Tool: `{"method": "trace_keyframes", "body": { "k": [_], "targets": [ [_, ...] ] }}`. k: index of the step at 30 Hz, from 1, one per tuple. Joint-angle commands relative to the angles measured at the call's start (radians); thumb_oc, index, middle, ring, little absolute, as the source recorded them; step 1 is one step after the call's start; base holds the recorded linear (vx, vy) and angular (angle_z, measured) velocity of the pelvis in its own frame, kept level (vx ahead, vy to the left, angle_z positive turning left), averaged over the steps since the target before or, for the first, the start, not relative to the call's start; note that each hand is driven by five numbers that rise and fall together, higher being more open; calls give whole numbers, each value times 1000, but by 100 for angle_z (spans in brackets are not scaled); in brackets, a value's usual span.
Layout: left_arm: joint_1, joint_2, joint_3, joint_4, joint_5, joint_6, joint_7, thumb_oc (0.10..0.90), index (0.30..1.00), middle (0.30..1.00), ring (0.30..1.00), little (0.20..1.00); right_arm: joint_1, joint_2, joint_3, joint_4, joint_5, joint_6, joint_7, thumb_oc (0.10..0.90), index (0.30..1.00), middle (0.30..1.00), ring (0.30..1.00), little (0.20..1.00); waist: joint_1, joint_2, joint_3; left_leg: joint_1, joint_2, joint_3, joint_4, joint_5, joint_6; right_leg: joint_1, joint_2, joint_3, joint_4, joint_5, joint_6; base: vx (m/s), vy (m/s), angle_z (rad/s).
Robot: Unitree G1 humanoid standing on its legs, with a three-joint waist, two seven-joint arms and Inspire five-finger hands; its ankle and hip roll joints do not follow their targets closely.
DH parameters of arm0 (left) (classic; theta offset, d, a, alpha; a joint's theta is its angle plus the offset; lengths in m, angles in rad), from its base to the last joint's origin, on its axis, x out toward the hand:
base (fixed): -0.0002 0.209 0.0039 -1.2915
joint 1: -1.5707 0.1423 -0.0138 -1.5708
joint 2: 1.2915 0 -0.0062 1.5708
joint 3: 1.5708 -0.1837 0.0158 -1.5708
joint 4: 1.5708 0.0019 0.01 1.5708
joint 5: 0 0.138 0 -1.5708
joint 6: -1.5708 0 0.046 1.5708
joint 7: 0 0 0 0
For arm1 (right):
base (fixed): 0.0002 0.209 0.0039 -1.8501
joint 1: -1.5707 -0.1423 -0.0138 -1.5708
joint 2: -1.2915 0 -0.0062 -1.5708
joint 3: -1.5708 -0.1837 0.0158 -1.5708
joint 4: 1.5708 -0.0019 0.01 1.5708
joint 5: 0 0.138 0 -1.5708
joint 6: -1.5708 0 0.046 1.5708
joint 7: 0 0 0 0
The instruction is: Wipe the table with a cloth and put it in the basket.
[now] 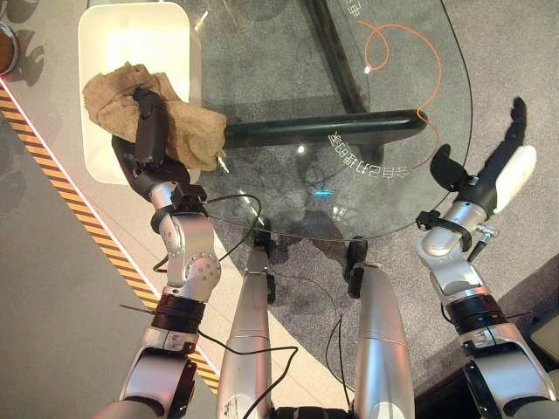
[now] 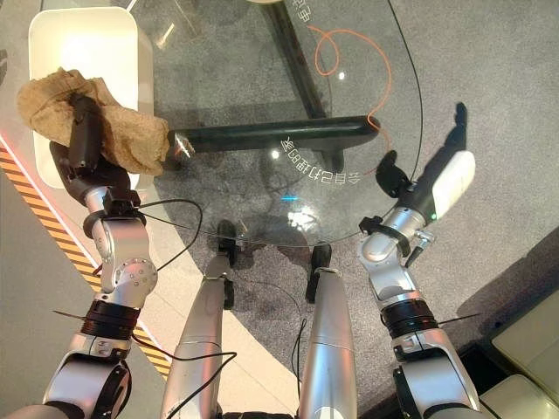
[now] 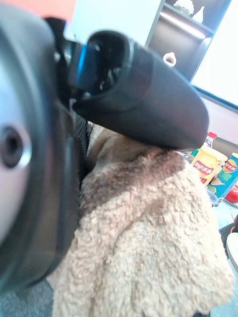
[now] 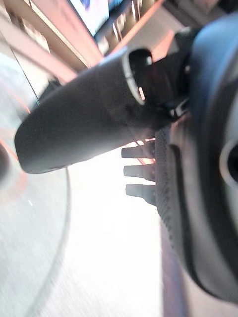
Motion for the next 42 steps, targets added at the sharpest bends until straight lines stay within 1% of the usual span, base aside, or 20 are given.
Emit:
{"method": "trace_keyframes", "body": {
  "k": [1, 2, 4, 6, 7, 9, 10, 13, 15, 22, 23, 29, 30, 34, 35, 37, 38, 40, 42],
  "targets": [
    [-122, 102, 95, -38, 108, -147, -45, 100, 300, 300, 300, 200, -57, -69, -53, 41, 56, -133, -105, 800, 900, 900, 900, 900, 3, -13, -25, 24, -80, 85, 133, -187, 102, 37, 88, -13, -199, 137, -9, 0, 0, 0],
    [-131, 108, 95, -29, 105, -149, -41, 100, 300, 300, 300, 200, -61, -71, -57, 71, 69, -141, -110, 800, 900, 900, 900, 900, 3, -13, -25, 24, -79, 85, 132, -187, 102, 38, 89, -13, -201, 137, -10, 0, 0, 0],
    [-152, 122, 94, -7, 103, -151, -30, 100, 300, 300, 300, 200, -69, -78, -58, 132, 68, -135, -127, 800, 900, 900, 900, 900, 3, -13, -25, 24, -78, 84, 132, -188, 102, 40, 90, -13, -202, 136, -12, 0, 0, 0],
    [-170, 133, 95, 12, 100, -149, -18, 100, 300, 300, 300, 200, -78, -83, -49, 188, 98, -128, -132, 800, 900, 900, 900, 900, 4, -11, -25, 24, -77, 85, 132, -188, 102, 41, 89, -14, -205, 135, -14, 0, 0, 0],
    [-171, 133, 95, 13, 100, -149, -18, 100, 300, 300, 300, 200, -79, -83, -48, 190, 99, -130, -131, 800, 900, 900, 900, 900, 4, -11, -25, 24, -76, 85, 132, -188, 102, 41, 90, -14, -206, 136, -14, 0, 0, 0],
    [-183, 144, 99, 28, 111, -147, -2, 100, 300, 300, 300, 200, -79, -78, -46, 249, 118, -140, -132, 800, 900, 900, 900, 900, 7, -9, -25, 24, -75, 86, 131, -189, 103, 43, 89, -17, -208, 135, -16, 0, 0, 0],
    [-199, 155, 98, 46, 125, -146, 24, 100, 300, 300, 300, 200, -83, -76, -42, 300, 133, -144, -128, 800, 900, 900, 900, 900, 8, -6, -25, 24, -75, 86, 130, -190, 104, 44, 88, -18, -209, 134, -17, 0, 0, 0],
    [-231, 181, 100, 86, 134, -149, 65, 100, 300, 300, 300, 200, -98, -89, -46, 406, 150, -176, -93, 800, 900, 900, 900, 900, 10, 1, -25, 20, -74, 88, 134, -192, 104, 41, 86, -19, -209, 132, -20, 0, 0, 0],
    [-253, 199, 100, 119, 137, -155, 90, 100, 300, 300, 300, 200, -107, -95, -45, 450, 148, -169, -73, 800, 900, 900, 900, 900, 10, 4, -25, 20, -72, 89, 135, -193, 105, 41, 86, -19, -209, 129, -22, 0, 0, 0],
    [-327, 254, 87, 246, 151, -154, 153, 100, 300, 300, 300, 200, -120, -92, -37, 591, 179, -181, -23, 800, 900, 900, 900, 900, 5, 9, -25, 22, -68, 95, 139, -196, 107, 43, 86, -19, -205, 122, -29, 0, 0, 0],
    [-349, 276, 80, 283, 159, -149, 175, 100, 300, 300, 300, 200, -125, -95, -34, 627, 180, -187, -7, 800, 900, 900, 900, 900, 2, 9, -25, 22, -67, 96, 141, -197, 108, 41, 88, -18, -202, 120, -31, 0, 0, 0],
    [-399, 333, 55, 398, 168, -145, 215, 100, 300, 300, 300, 200, -128, -92, -21, 689, 200, -164, 25, 800, 900, 900, 900, 900, -6, 5, -25, 21, -63, 99, 144, -197, 108, 38, 92, -15, -196, 118, -35, 0, 0, 0],
    [-411, 348, 46, 434, 178, -140, 224, 100, 300, 300, 300, 200, -127, -92, -20, 703, 205, -153, 38, 800, 900, 900, 900, 900, -9, 4, -25, 21, -62, 99, 144, -198, 108, 37, 94, -14, -194, 116, -37, 0, 0, 0],
    [-434, 367, 23, 487, 224, -113, 264, 100, 300, 300, 300, 200, -126, -91, -11, 720, 211, -132, 54, 800, 900, 900, 900, 900, -14, 3, -25, 18, -60, 101, 146, -197, 108, 31, 97, -12, -189, 115, -38, 0, 0, 0],
    [-445, 380, 13, 521, 241, -93, 270, 100, 300, 300, 300, 200, -125, -88, -7, 726, 211, -123, 60, 800, 900, 900, 900, 900, -16, 2, -25, 18, -60, 101, 145, -197, 107, 31, 97, -12, -191, 115, -39, 0, 0, 0],
    [-454, 393, 3, 558, 261, -74, 278, 100, 300, 300, 300, 200, -124, -88, -4, 732, 209, -116, 67, 800, 900, 900, 900, 900, -19, 1, -25, 20, -59, 101, 144, -197, 106, 31, 99, -9, -190, 114, -39, 0, 0, 0],
    [-458, 397, -3, 571, 266, -69, 282, 100, 300, 300, 300, 200, -124, -87, -3, 736, 208, -115, 69, 800, 900, 900, 900, 900, -21, 1, -25, 20, -58, 102, 144, -197, 106, 30, 100, -9, -189, 114, -39, 0, 0, 0],
    [-478, 416, -27, 634, 301, -33, 307, 100, 300, 300, 300, 200, -123, -88, 5, 748, 206, -119, 79, 800, 900, 900, 900, 900, -27, 1, -25, 16, -56, 104, 144, -196, 105, 25, 101, -6, -188, 114, -40, -4, 35, 0],
    [-491, 432, -41, 675, 306, -17, 320, 100, 300, 300, 300, 200, -123, -89, 12, 750, 204, -120, 83, 800, 900, 900, 900, 900, -32, -1, -25, 13, -53, 105, 145, -194, 104, 21, 103, -3, -188, 114, -41, -5, 35, -2]
  ]
}}
